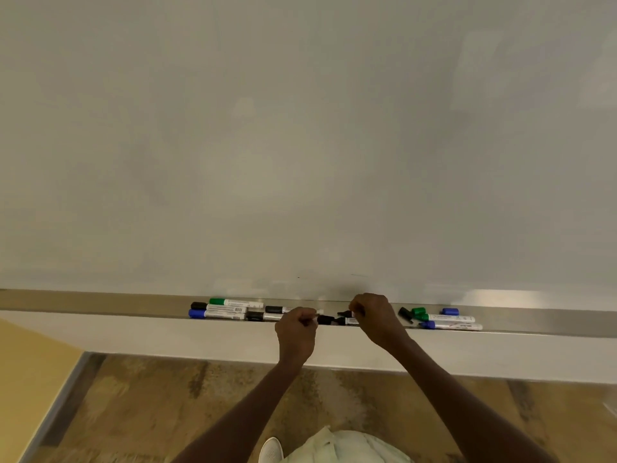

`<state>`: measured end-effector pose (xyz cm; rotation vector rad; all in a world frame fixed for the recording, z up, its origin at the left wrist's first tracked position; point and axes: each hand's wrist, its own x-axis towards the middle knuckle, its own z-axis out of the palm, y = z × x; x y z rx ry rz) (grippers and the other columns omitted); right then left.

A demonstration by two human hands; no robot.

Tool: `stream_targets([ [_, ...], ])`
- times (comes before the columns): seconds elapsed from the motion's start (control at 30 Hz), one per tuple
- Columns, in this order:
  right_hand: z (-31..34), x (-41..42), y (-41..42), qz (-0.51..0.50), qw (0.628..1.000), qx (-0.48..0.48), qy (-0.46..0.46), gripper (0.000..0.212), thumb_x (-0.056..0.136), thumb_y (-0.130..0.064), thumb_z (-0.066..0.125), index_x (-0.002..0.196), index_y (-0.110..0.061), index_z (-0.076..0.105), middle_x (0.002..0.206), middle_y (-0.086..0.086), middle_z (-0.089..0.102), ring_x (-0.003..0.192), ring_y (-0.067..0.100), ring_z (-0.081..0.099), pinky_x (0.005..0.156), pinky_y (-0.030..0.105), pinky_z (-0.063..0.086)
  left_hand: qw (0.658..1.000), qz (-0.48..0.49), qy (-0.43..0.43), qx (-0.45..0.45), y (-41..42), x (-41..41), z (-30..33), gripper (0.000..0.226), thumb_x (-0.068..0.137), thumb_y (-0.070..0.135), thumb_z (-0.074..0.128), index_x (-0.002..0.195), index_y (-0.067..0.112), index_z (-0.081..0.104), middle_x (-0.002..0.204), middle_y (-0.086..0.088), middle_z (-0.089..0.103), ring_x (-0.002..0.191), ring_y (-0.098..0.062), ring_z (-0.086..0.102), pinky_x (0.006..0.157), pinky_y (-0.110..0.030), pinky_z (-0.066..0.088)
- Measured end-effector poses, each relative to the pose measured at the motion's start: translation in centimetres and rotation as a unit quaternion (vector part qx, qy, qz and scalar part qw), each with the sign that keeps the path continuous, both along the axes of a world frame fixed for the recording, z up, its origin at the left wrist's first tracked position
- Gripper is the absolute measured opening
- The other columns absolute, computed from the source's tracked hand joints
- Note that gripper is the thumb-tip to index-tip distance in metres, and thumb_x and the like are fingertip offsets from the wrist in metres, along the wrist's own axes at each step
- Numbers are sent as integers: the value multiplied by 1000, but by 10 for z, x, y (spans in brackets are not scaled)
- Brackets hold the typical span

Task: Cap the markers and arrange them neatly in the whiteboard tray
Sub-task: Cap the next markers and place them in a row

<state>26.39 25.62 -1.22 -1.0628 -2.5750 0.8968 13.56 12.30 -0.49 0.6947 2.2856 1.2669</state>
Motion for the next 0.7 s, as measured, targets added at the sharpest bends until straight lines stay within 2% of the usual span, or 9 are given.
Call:
stream_targets([
  [0.07, -2, 14, 4, 31, 998, 46, -40, 14, 83, -5, 62, 94, -10, 66, 93, 7, 64, 86, 21, 57, 72, 30, 48, 997, -52, 58, -2, 4, 0, -3, 20, 78, -2, 69, 96, 7, 73, 91, -7, 74, 81, -12, 66, 82, -26, 54],
  [0.13, -5, 25, 5, 51, 993, 87, -60, 21, 79, -9, 69, 100, -11, 66, 98, 7, 63, 90, 20, 55, 73, 27, 46, 988, -112, 104, -19, 8, 0, -6, 26, 80, -2, 67, 104, 7, 70, 100, -7, 73, 91, -15, 67, 85, -21, 50],
  [0.23, -12, 34, 7, 70, 986, 119, -96, 36, 73, -12, 76, 106, -13, 64, 105, 7, 62, 93, 21, 54, 75, 33, 49, 968, -188, 151, -70, 11, -2, -14, 34, 83, 3, 63, 115, 13, 66, 111, -5, 69, 104, -18, 62, 92, -24, 47],
  [0.33, -17, 39, 6, 80, 979, 140, -123, 40, 74, -10, 74, 112, -13, 62, 109, 6, 62, 96, 23, 54, 77, 38, 49, 944, -245, 187, -119, 14, -4, -18, 40, 86, 5, 58, 124, 16, 59, 119, -5, 65, 112, -19, 54, 94, -25, 41],
  [0.43, -20, 42, 5, 83, 974, 165, -128, 37, 77, -8, 70, 113, -14, 62, 109, 7, 64, 96, 24, 54, 77, 39, 49, 918, -292, 225, -147, 16, -6, -20, 39, 89, 4, 54, 127, 14, 56, 122, -6, 62, 113, -21, 49, 93, -30, 42],
  [0.7, -17, 41, 7, 97, 970, 183, -128, 32, 81, -11, 69, 112, -13, 64, 102, 7, 66, 92, 23, 56, 77, 38, 49, 863, -347, 312, -192, 20, -9, -23, 36, 91, 3, 46, 125, 12, 55, 123, -9, 53, 115, -24, 46, 93, -33, 46],
])
